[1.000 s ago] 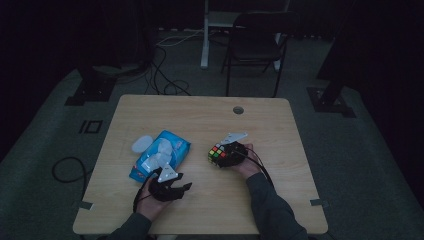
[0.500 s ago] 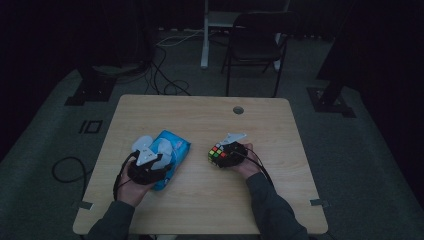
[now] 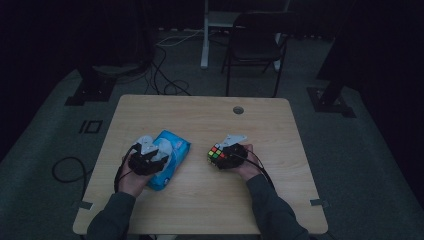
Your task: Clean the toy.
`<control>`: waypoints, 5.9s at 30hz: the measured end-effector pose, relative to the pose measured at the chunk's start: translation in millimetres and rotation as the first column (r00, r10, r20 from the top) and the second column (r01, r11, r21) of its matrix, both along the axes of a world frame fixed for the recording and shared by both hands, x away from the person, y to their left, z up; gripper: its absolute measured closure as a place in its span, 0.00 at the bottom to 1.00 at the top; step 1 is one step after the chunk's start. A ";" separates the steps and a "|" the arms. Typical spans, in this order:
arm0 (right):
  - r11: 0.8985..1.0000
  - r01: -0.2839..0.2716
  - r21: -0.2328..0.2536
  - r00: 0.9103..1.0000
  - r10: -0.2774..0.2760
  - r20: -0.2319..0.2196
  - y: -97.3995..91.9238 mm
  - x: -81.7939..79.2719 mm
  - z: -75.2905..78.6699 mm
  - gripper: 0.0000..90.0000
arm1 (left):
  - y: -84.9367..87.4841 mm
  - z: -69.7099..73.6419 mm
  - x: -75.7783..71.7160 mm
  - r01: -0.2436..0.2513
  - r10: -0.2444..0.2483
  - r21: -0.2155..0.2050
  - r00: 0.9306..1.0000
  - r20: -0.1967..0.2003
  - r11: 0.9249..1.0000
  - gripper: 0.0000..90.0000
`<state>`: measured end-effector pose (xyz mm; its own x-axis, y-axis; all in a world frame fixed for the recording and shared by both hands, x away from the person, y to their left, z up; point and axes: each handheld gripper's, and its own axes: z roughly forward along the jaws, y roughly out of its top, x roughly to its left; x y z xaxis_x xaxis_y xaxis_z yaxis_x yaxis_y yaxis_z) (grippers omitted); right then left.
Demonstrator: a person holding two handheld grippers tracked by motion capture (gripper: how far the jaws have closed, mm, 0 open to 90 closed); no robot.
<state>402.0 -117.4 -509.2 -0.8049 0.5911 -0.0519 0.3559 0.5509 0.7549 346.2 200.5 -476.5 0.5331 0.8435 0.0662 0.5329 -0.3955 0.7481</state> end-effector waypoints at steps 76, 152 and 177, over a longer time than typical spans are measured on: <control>1.000 0.016 0.024 1.000 -0.016 0.007 -4.9 -4.2 3.0 0.37 | 9.1 0.1 12.7 0.046 -0.051 -0.082 0.997 -0.063 0.996 0.85; 0.998 -0.049 0.041 0.999 0.048 0.022 14.5 -17.6 10.2 0.37 | -113.4 1.5 39.6 0.364 -0.374 -0.242 0.927 0.004 0.899 0.90; 0.998 -0.033 0.062 0.999 0.032 0.021 6.7 -16.1 9.5 0.37 | -102.1 21.2 31.9 0.439 -0.453 -0.375 0.890 0.056 0.816 0.67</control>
<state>385.9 -110.7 -499.8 -0.8231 0.5670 -0.0321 0.3231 0.5139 0.7947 378.1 98.4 -455.3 0.8530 0.4708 -0.2252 0.3934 -0.2967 0.8701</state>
